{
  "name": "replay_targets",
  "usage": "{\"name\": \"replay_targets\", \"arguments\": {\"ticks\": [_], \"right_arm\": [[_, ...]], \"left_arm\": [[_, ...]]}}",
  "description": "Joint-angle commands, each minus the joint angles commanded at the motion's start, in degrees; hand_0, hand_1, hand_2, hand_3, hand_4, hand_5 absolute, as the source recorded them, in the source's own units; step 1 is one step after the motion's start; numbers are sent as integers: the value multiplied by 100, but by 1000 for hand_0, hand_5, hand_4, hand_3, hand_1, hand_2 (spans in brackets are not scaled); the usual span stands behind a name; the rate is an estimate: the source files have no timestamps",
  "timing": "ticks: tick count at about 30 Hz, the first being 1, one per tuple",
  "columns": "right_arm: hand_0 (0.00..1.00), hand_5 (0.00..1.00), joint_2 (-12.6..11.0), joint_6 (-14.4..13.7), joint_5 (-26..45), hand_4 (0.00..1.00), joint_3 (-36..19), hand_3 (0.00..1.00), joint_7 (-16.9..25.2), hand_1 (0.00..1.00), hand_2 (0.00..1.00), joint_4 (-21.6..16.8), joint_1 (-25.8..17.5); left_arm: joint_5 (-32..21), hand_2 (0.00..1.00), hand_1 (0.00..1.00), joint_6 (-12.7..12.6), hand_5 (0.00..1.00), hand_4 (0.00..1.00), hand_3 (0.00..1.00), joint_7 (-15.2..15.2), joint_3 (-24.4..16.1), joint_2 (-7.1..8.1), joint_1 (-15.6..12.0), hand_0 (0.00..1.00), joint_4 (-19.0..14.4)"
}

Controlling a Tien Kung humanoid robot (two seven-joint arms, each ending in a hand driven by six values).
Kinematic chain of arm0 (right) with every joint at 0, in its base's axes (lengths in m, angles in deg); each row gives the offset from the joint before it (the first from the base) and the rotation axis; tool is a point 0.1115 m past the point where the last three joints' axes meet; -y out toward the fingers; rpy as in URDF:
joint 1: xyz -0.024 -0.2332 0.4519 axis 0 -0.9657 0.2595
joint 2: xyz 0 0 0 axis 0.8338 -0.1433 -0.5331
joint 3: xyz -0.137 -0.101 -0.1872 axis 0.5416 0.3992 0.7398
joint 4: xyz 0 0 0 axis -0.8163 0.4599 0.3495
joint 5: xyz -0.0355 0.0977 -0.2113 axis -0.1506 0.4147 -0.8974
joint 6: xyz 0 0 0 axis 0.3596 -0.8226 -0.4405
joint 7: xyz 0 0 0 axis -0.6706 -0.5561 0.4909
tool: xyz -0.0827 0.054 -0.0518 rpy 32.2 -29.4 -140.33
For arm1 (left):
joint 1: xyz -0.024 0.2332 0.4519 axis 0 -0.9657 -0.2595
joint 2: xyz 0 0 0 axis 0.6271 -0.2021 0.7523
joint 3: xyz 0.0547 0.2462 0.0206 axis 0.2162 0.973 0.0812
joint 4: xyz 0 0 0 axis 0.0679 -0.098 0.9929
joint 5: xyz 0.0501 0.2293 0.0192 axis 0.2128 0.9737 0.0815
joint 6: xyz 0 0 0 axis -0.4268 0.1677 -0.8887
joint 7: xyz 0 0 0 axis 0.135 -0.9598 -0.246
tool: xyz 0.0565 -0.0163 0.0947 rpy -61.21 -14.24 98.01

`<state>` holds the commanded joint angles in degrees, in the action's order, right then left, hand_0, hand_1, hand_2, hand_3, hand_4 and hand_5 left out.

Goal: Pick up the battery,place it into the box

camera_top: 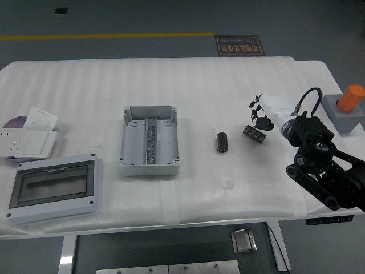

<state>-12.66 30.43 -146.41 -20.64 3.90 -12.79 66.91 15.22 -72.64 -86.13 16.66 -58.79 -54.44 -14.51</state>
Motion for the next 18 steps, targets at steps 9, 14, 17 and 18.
{"name": "replay_targets", "arguments": {"ticks": [9, 14, 17, 18], "right_arm": [[606, 762, -71, 73, -105, 998, -29, 998, -107, 856, 923, -46, -175], [601, 799, -105, 120, -75, 998, 134, 998, -175, 843, 904, -92, -241], [601, 799, -94, 128, -28, 998, 290, 998, -195, 843, 904, -67, -246], [601, 799, -88, 125, -11, 998, 338, 998, -197, 843, 904, -52, -245]], "left_arm": [[-14, 546, 662, 6, 405, 699, 597, -10, 4, 1, 13, 631, 2], [-6, 545, 662, 7, 405, 697, 597, -13, -4, -2, 18, 631, -2], [-5, 545, 662, 8, 405, 697, 597, -14, -4, -6, 21, 631, -4], [-7, 545, 662, 8, 405, 697, 597, -14, -4, -6, 23, 631, -4]]}}
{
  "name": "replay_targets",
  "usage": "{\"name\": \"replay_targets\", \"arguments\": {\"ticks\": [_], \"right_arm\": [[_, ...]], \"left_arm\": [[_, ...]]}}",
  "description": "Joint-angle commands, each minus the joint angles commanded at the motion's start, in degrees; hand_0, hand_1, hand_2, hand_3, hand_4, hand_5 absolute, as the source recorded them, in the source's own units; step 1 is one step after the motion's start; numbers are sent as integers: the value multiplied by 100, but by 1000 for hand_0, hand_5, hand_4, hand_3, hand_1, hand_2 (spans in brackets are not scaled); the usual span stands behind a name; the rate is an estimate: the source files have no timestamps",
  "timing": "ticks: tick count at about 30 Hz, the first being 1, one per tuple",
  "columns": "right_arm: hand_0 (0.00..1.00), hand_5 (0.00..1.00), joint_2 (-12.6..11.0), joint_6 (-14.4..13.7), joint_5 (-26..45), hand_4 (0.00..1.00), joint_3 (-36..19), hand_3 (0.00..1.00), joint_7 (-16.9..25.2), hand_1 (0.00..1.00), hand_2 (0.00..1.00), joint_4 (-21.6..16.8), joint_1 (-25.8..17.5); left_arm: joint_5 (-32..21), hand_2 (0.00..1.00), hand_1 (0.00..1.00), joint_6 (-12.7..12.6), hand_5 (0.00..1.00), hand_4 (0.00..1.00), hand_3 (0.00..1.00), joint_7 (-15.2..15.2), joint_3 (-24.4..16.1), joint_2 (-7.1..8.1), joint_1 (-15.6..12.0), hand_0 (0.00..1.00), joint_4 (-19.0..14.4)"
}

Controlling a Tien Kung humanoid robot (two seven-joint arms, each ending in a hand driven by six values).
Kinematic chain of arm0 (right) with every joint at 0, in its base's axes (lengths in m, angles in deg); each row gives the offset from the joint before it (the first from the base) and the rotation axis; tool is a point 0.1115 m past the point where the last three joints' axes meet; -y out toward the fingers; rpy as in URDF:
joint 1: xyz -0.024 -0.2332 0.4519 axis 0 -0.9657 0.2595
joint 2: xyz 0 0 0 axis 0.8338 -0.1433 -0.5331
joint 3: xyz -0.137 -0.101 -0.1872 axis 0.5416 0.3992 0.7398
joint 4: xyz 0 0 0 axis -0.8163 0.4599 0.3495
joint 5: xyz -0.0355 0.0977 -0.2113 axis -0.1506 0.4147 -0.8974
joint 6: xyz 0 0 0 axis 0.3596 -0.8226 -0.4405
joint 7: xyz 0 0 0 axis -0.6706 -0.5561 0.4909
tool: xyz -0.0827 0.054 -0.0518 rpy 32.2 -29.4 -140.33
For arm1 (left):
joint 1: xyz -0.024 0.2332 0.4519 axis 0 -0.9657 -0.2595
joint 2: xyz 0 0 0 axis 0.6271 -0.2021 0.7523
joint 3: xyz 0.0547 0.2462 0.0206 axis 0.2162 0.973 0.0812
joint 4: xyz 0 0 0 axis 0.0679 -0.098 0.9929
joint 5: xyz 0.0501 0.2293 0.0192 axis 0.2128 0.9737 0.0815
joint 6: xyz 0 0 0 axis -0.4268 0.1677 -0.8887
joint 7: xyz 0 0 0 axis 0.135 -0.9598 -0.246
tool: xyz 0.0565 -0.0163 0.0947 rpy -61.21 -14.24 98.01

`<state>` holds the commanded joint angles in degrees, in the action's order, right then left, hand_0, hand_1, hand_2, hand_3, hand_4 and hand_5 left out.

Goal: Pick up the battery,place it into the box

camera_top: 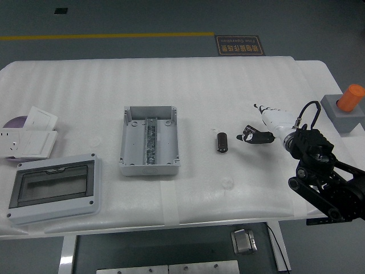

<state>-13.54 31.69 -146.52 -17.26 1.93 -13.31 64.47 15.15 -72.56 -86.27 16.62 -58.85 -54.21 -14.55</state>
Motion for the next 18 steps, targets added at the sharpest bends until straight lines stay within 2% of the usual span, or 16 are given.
{"name": "replay_targets", "arguments": {"ticks": [2, 7, 8, 13, 14, 18], "right_arm": [[588, 808, 24, -23, 19, 998, 116, 994, -10, 823, 869, 59, 7], [588, 808, 70, -232, -43, 998, 240, 994, -7, 823, 869, 190, 26], [572, 814, 72, -274, -59, 979, 250, 947, -2, 779, 833, 205, 30], [572, 814, 76, -409, -103, 979, 319, 947, 27, 779, 833, 312, 56], [440, 600, 76, -418, -103, 735, 332, 763, 31, 615, 664, 333, 60], [440, 600, 77, -446, -91, 735, 397, 763, 62, 615, 664, 427, 78]], "left_arm": [[10, 545, 662, 0, 403, 692, 596, 2, -12, 0, 6, 631, -5], [15, 545, 662, -4, 403, 692, 596, 8, -18, 4, 12, 631, -9], [14, 545, 662, -5, 402, 688, 595, 8, -17, 5, 13, 631, -9], [17, 545, 662, -6, 402, 688, 595, 10, -16, 3, 14, 631, -11], [20, 545, 662, -5, 401, 686, 596, 9, -17, 2, 15, 631, -12], [44, 545, 662, -5, 401, 686, 596, 9, -36, -1, 20, 631, -23]]}}
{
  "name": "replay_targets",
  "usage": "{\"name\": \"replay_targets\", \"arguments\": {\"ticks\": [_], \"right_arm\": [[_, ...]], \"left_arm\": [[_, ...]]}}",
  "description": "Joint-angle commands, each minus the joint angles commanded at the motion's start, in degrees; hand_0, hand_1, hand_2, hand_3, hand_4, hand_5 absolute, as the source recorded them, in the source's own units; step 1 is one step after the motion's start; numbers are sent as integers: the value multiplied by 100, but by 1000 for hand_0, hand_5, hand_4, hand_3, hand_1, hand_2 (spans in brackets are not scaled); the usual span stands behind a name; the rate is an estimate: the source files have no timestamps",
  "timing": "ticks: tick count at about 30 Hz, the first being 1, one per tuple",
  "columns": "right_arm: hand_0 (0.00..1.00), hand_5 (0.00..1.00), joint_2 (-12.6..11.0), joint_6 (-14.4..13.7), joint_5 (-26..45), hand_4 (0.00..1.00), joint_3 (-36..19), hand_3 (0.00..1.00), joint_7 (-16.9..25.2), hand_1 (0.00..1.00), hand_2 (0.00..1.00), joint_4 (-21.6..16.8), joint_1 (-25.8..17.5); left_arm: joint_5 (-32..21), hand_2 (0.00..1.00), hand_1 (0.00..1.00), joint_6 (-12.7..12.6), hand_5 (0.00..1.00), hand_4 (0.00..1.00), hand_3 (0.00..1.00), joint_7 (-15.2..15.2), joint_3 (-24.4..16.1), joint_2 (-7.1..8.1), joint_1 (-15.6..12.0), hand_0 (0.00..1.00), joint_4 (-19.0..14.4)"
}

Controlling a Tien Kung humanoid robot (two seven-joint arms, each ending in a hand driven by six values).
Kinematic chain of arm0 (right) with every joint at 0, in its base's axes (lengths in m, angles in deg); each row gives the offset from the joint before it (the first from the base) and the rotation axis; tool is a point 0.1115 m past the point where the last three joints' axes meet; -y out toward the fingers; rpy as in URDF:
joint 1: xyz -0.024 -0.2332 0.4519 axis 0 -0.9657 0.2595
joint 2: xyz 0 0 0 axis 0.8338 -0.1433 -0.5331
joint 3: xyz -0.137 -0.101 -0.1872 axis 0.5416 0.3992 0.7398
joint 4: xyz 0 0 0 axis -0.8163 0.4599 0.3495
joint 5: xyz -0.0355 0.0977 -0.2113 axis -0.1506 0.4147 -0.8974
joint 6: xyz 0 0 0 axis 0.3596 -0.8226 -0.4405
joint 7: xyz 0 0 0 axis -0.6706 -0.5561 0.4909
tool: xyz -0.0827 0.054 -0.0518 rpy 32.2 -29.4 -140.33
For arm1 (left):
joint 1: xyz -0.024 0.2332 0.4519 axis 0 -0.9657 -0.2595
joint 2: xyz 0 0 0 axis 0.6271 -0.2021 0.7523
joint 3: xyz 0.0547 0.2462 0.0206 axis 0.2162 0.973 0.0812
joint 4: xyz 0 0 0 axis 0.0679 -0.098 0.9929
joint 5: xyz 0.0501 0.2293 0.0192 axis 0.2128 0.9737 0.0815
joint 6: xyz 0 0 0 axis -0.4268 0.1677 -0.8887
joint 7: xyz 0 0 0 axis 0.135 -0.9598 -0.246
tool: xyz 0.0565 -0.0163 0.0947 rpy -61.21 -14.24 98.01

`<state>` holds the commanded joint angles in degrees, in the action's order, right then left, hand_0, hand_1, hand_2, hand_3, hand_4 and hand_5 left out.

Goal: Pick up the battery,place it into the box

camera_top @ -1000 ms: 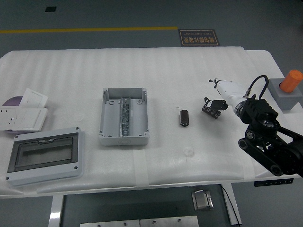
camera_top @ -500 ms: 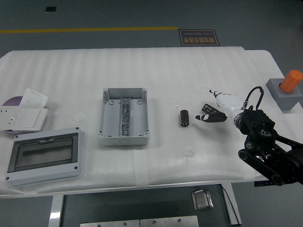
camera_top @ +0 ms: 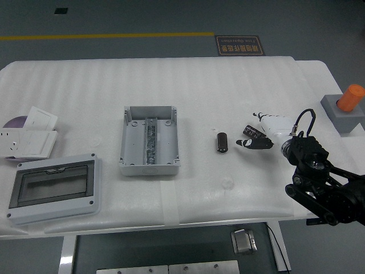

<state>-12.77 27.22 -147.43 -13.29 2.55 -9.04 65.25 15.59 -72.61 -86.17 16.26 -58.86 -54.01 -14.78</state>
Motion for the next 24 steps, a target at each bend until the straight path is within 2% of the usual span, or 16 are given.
{"name": "replay_targets", "arguments": {"ticks": [1, 2, 7, 8, 13, 14, 24], "right_arm": [[440, 600, -1, -6, 9, 735, 15, 763, 10, 615, 664, 20, 2], [368, 465, -2, -11, 16, 578, 27, 651, 19, 523, 552, 35, 3], [368, 465, -4, -37, 47, 578, 100, 651, 72, 523, 552, 102, 7], [350, 425, -3, -43, 51, 529, 109, 648, 80, 500, 521, 105, 7], [350, 425, 18, -94, 76, 529, 152, 648, 128, 500, 521, 135, 13], [343, 395, 23, -106, 86, 501, 160, 652, 139, 488, 514, 147, 12], [339, 397, 35, -202, 168, 500, 224, 649, 191, 479, 502, 180, -3]], "left_arm": [[3, 545, 662, 0, 401, 686, 596, 0, -3, 0, 2, 631, -1], [5, 545, 662, 0, 401, 684, 596, 1, -6, 1, 3, 631, -2], [11, 545, 662, -1, 401, 684, 596, 3, -17, 5, 5, 631, -7], [10, 545, 662, -1, 401, 684, 596, 4, -18, 5, 6, 631, -7], [37, 545, 662, -1, 401, 684, 596, 6, -36, 8, 12, 631, -16], [48, 545, 662, -1, 401, 684, 596, 8, -45, 9, 13, 631, -21], [81, 545, 662, -13, 400, 684, 597, 31, -88, 19, 16, 631, -27]]}}
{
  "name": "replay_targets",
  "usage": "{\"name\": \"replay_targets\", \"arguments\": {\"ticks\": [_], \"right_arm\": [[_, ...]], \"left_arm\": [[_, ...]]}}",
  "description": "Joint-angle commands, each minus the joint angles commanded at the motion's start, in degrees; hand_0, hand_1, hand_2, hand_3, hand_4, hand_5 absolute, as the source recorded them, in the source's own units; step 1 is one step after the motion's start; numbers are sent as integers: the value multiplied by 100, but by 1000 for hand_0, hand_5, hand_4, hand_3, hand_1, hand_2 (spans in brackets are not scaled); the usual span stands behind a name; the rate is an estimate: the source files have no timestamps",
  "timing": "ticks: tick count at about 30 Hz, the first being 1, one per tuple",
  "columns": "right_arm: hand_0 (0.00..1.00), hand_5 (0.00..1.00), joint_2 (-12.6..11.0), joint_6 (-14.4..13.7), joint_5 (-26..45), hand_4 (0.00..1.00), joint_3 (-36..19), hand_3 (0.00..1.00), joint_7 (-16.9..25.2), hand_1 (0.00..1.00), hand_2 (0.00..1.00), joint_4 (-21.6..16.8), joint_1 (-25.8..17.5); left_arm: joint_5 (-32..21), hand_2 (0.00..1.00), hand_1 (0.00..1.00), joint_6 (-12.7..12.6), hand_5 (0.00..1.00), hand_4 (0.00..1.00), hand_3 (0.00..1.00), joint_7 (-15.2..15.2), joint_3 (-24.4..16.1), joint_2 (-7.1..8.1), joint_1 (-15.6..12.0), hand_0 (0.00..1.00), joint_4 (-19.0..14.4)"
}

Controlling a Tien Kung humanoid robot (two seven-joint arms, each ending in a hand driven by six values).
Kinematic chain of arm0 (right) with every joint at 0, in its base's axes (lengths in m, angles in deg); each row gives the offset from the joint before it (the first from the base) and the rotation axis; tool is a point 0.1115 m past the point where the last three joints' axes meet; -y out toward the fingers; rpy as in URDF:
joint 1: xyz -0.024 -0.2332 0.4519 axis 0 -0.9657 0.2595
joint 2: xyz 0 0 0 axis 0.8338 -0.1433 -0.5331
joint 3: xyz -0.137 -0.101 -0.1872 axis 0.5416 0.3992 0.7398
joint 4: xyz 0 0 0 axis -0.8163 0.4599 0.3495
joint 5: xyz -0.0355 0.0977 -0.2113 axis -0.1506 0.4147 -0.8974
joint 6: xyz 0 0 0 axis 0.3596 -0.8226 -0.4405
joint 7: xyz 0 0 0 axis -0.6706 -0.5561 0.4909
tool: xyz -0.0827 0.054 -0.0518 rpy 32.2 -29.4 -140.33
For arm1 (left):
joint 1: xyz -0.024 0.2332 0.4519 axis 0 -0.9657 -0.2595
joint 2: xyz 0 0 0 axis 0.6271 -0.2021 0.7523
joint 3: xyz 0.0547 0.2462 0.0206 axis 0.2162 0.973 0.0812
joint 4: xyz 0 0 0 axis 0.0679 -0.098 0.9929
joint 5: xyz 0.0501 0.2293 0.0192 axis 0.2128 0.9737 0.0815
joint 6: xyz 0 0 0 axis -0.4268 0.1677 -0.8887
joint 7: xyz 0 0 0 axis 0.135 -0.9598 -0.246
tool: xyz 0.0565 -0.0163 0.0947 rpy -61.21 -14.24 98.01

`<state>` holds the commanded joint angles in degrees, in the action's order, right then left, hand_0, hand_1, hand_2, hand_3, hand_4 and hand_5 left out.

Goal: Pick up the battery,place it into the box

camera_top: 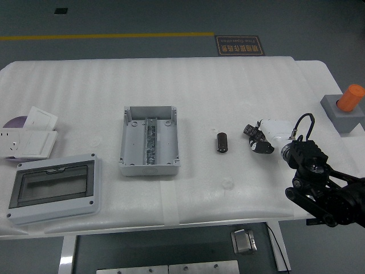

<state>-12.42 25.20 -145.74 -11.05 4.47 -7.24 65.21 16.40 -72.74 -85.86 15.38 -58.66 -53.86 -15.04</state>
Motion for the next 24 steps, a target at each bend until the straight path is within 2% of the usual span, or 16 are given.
{"name": "replay_targets", "arguments": {"ticks": [4, 7, 8, 13, 14, 19, 20, 24], "right_arm": [[335, 396, -8, -54, 7, 498, -28, 648, 27, 466, 479, -113, -19], [335, 396, -28, -38, -52, 498, -67, 648, 0, 466, 479, -337, -6], [328, 347, -32, -23, -81, 426, -78, 660, -17, 447, 443, -449, 13], [328, 347, 41, 117, -247, 426, -92, 660, -156, 447, 443, -1018, 188], [318, 276, 71, 142, -275, 347, -86, 666, -182, 447, 438, -1118, 227], [318, 276, 413, 227, -447, 347, 53, 666, -290, 447, 438, -1570, 494], [329, 331, 515, 242, -475, 410, 102, 663, -302, 461, 438, -1611, 545], [329, 331, 949, 435, -519, 410, 290, 663, -317, 461, 438, -1597, 713]], "left_arm": [[-3, 546, 661, -2, 400, 685, 598, 2, 5, -1, -4, 631, 4], [-6, 546, 661, 0, 400, 685, 598, 0, 13, -5, -4, 631, 4], [-10, 545, 662, 0, 403, 685, 597, -2, 15, -7, -3, 631, 5], [-27, 545, 662, 2, 403, 685, 597, -6, 30, -6, 3, 631, 14], [-31, 546, 662, 2, 405, 686, 597, -7, 35, -5, 4, 631, 16], [-78, 546, 662, 4, 405, 686, 597, -11, 91, -4, 7, 631, 33], [-85, 546, 662, 5, 406, 687, 597, -12, 99, -5, 6, 631, 35], [-107, 546, 662, 13, 406, 687, 597, -22, 131, -9, -3, 631, 38]]}}
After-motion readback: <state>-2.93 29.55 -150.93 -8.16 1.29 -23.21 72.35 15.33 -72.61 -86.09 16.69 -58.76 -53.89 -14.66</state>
